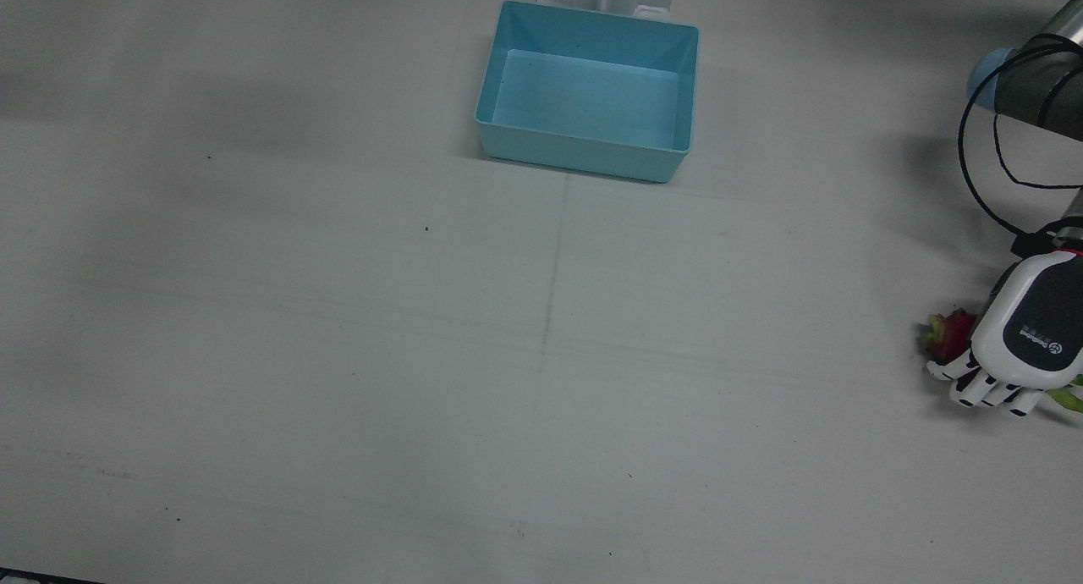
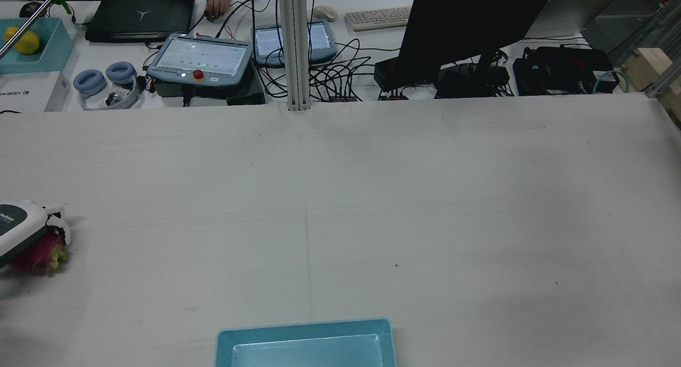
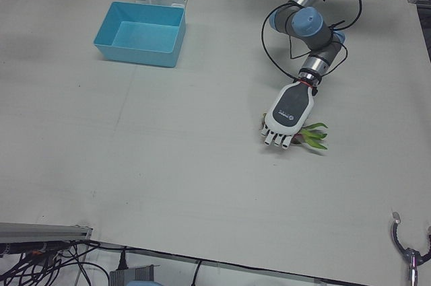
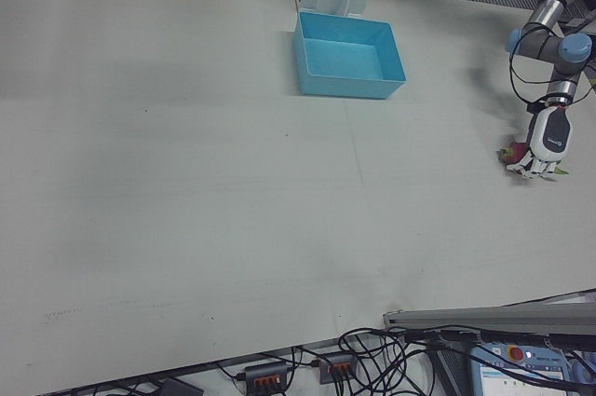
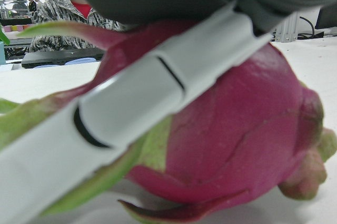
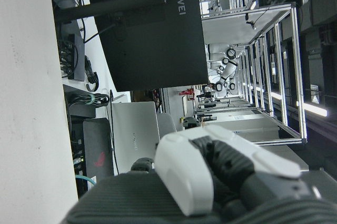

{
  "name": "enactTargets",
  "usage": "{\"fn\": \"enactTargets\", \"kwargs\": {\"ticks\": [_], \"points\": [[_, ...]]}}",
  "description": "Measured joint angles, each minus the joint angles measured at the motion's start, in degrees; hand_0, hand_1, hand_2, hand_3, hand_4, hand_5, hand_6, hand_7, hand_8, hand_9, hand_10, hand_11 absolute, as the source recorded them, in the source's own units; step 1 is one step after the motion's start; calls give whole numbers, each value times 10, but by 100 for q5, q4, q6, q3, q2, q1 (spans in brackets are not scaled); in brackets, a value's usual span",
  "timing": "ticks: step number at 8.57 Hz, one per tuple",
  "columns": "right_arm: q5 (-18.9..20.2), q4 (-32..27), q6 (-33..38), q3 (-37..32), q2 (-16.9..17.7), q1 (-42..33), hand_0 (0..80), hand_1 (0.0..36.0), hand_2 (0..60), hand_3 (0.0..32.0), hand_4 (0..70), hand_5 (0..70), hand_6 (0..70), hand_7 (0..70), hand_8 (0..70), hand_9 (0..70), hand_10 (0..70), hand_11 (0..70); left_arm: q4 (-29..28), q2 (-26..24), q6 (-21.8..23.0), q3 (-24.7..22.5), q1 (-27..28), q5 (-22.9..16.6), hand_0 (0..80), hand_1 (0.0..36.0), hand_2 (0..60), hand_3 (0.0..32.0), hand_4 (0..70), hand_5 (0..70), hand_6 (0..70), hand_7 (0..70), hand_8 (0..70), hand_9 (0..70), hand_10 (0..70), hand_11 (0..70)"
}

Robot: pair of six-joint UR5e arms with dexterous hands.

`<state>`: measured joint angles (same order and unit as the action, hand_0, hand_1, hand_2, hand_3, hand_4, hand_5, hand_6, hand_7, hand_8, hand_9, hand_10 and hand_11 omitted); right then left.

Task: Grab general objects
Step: 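Close the left hand's fingers around the dragon fruit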

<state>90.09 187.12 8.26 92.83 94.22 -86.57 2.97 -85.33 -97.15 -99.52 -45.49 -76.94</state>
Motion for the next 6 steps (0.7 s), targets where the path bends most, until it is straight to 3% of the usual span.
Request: {"fn": "enactTargets", "kwargs": {"ticks": [4,6], "points": [[0,0,0,1,0,0,0,0,0,0,0,0,0,0,0,0,0,0,228,-1,115,-253,-18,-65,800,360,600,0,700,700,700,700,700,700,700,700],[0,0,0,0,0,0,0,0,0,0,0,0,0,0,0,0,0,0,282,4,494,-374,-39,-213,800,360,600,0,700,700,700,700,700,700,700,700]]}}
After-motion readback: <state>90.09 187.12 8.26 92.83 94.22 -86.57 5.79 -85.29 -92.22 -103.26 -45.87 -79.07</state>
